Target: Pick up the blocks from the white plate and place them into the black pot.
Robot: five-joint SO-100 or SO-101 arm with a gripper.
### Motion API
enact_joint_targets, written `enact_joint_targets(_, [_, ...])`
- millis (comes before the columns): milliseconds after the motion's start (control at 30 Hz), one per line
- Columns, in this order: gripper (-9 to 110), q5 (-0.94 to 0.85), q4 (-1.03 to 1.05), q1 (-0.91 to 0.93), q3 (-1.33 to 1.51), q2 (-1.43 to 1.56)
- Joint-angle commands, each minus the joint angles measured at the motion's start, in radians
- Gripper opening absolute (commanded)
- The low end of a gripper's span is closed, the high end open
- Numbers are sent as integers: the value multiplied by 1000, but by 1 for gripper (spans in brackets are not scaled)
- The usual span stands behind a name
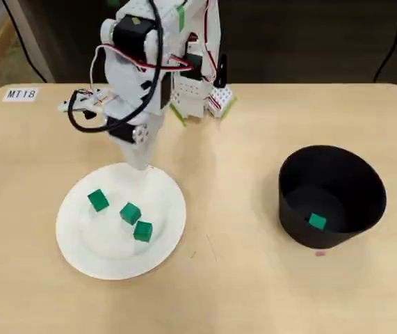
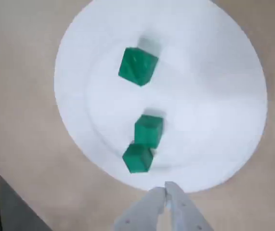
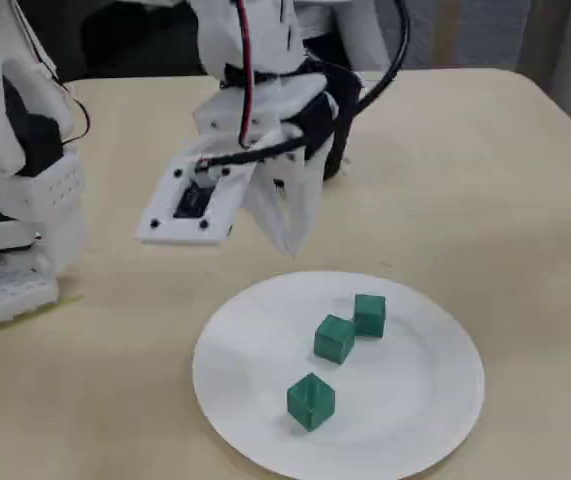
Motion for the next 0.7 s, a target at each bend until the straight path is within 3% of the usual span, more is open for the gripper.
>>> enact_joint_targets(0, [-2, 9, -54, 72, 17, 5])
enact_joint_targets(567, [-2, 164, -129, 198, -52, -222])
enact_joint_targets(667, [14, 155, -129, 199, -80, -264])
